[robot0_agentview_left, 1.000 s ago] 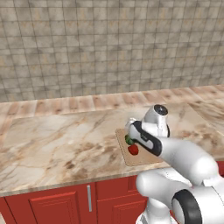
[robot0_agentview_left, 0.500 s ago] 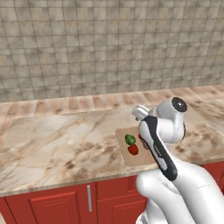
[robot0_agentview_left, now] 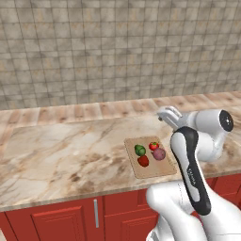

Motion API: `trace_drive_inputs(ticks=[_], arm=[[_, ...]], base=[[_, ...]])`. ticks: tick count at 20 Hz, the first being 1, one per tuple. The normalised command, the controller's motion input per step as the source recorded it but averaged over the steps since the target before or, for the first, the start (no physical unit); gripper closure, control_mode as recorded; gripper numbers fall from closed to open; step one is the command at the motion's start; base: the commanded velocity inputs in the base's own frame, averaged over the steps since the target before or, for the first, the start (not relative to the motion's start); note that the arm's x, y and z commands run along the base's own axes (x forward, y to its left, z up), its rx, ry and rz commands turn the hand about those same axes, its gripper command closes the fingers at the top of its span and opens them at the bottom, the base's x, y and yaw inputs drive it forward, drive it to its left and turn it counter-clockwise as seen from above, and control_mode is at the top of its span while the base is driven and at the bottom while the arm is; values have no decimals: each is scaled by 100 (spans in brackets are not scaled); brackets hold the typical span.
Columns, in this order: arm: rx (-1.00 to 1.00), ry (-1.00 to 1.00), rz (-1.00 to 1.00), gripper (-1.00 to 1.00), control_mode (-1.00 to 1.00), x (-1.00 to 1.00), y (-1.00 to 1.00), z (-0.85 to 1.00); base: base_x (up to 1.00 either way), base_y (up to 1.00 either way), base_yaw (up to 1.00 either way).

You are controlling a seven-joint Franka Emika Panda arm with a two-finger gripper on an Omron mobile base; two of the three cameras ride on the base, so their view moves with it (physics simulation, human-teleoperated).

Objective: Place the avocado, onion, tomato, and bell pepper on the cutting board.

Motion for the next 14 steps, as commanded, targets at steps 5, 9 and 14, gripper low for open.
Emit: trace_drive_inputs(ticks=[5, 9, 14], arm=[[-1, -6, 2, -100, -100, -9, 1, 0], [1, -41, 20, -100, -100, -26, -13, 0], [-11, -47, 10, -100, -100, -38, 10, 1]], base=[[0, 0, 0], [0, 0, 0], [0, 0, 0]])
